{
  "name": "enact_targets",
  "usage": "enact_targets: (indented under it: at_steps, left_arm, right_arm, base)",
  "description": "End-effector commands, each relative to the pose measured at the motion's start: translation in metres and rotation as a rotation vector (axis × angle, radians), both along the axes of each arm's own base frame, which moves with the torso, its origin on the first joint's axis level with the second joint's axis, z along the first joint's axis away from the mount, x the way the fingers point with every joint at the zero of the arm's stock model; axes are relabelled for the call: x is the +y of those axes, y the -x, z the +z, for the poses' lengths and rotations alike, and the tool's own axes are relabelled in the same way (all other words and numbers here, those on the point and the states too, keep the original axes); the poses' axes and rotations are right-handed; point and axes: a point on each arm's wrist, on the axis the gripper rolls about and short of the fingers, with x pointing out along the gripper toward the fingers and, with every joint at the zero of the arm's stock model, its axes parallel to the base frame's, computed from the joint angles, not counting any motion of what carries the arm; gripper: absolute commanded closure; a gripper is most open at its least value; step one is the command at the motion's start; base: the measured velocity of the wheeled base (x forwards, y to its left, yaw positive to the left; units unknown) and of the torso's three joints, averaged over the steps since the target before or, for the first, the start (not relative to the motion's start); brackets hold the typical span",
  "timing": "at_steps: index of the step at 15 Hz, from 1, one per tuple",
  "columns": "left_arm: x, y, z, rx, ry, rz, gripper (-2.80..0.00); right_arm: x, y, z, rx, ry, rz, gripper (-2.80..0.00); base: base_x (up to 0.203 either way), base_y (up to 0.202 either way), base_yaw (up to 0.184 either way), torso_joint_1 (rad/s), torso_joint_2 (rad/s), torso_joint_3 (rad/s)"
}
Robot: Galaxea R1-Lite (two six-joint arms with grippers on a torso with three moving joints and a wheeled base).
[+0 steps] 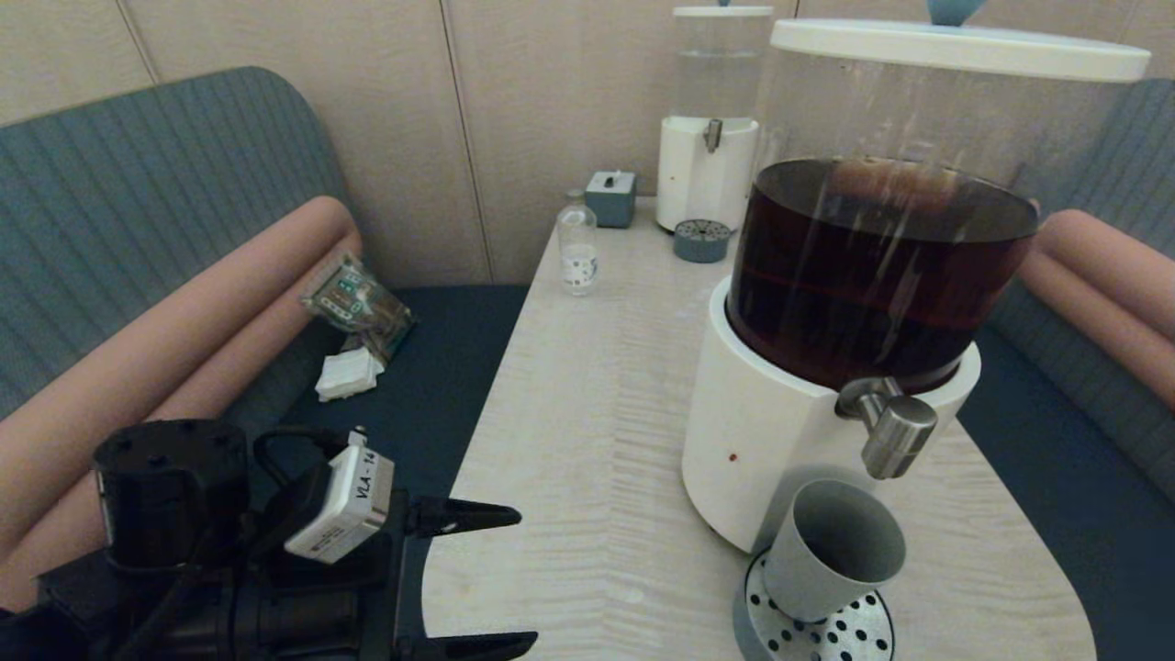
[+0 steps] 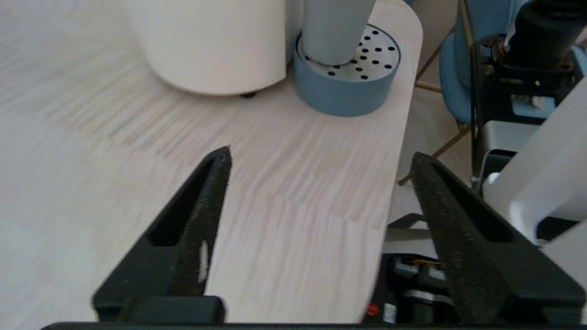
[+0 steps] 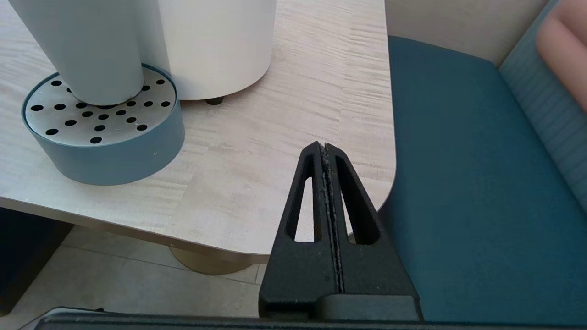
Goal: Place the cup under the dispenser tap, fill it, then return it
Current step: Place the cup next to the water dispenser
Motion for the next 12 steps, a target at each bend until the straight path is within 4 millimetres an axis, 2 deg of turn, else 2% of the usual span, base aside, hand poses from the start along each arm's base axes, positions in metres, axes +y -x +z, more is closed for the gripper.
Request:
enact_targets:
  at_steps: [1,7,12]
  left_arm:
    - [-0.008,-0.009,-0.009,0.012,-0.008,-0.022,-2.80]
    - [-0.015,-0.017,-0.011,-0.002,-0.008,-0.040,-2.80]
    - [-0.027,-0.014,-0.015,0.015,-0.016,-0.094,-2.80]
  right_arm:
    - [0.000,0.000,-0.003,0.007,0.001,0.000,0.00]
    - [0.000,0.000,-0.003,0.007,0.001,0.000,0.00]
    - [0.000,0.000,-0.003,0.005,0.001,0.000,0.00]
  base:
    - [0.000,0.000,0.000,0.000,0.00,0.000]
    - [0.000,0.000,0.000,0.000,0.00,0.000]
    - [0.000,0.000,0.000,0.000,0.00,0.000]
